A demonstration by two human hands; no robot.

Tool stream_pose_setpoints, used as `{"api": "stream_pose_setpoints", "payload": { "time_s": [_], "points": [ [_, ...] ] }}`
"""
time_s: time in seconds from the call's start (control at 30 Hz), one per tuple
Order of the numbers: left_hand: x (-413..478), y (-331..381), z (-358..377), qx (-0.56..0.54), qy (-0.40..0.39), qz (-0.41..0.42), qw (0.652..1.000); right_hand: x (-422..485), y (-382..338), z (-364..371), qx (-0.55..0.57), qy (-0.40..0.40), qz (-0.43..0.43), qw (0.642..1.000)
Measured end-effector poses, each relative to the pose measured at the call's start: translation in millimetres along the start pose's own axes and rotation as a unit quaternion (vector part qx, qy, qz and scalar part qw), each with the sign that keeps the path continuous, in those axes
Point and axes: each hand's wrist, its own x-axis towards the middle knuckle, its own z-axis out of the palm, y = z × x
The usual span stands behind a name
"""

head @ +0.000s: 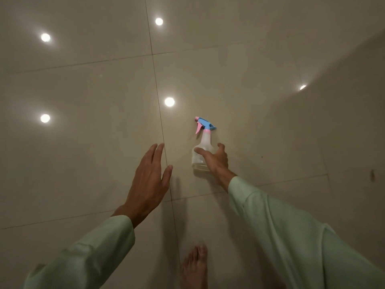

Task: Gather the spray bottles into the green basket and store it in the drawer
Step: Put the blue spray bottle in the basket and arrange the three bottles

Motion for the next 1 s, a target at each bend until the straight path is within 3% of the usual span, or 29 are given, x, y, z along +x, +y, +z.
{"api": "stream_pose_setpoints", "payload": {
  "time_s": [0.17, 0.4, 0.7, 1.0],
  "points": [
    [7, -4, 11, 0.008, -0.01, 0.008, 1.0, 18, 9, 7, 0.097, -0.065, 0.034, 0.993],
    [-24, 69, -17, 0.008, -0.009, 0.045, 0.999, -59, 6, -97, 0.193, -0.016, -0.066, 0.979],
    [-105, 310, -44, 0.004, -0.05, 0.191, 0.98, -217, -1, -353, 0.292, 0.092, -0.136, 0.942],
    [-160, 549, 5, 0.037, -0.09, 0.328, 0.94, -311, 69, -585, 0.332, 0.195, -0.185, 0.904]
  ]
}}
